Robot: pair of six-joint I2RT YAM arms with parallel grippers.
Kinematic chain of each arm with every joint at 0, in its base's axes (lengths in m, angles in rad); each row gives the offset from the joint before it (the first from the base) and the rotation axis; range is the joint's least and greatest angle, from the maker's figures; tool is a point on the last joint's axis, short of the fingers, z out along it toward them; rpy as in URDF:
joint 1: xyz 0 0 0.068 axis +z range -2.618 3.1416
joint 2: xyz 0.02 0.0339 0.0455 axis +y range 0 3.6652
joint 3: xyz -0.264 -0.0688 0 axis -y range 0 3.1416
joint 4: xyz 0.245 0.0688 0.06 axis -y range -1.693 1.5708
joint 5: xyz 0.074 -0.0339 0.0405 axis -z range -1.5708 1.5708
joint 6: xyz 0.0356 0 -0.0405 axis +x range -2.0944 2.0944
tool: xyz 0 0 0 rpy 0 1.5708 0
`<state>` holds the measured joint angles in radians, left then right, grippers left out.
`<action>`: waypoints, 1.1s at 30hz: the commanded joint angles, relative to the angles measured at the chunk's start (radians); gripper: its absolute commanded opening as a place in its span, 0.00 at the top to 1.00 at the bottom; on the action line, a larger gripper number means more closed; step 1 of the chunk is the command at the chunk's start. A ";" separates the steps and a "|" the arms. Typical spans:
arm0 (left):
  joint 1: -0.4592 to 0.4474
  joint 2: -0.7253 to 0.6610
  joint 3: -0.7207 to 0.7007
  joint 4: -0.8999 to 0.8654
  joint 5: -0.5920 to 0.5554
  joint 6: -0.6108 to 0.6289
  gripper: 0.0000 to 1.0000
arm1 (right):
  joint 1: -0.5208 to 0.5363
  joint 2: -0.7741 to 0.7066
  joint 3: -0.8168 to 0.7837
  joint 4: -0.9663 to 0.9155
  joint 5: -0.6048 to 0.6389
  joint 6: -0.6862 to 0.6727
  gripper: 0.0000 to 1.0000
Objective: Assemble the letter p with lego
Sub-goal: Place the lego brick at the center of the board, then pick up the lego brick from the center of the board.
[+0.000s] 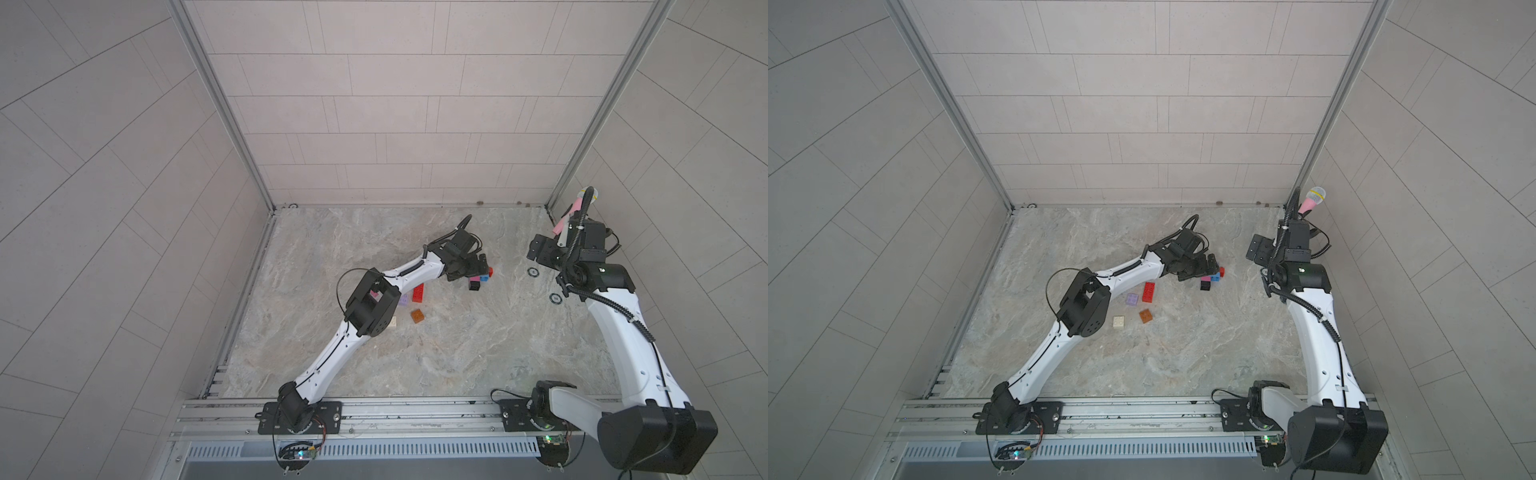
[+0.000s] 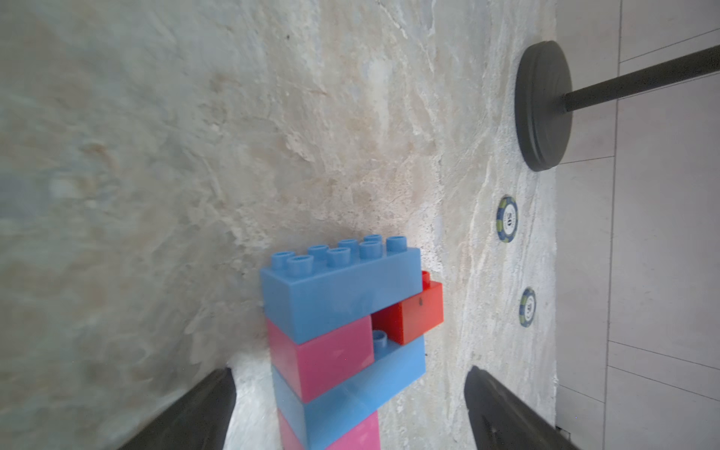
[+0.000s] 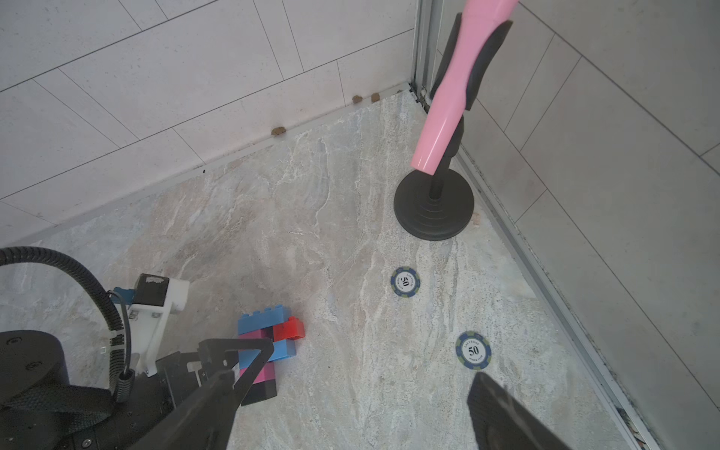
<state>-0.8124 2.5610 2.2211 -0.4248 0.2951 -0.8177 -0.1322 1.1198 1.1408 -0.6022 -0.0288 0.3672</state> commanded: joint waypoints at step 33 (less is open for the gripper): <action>0.170 -1.294 -1.117 -0.371 -0.516 0.459 0.19 | 0.573 -0.072 -0.060 -0.210 0.354 0.019 0.17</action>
<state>-0.6514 1.2167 1.1172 -0.7006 -0.1642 -0.3504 0.4385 1.0527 1.0622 -0.8303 0.3225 0.3748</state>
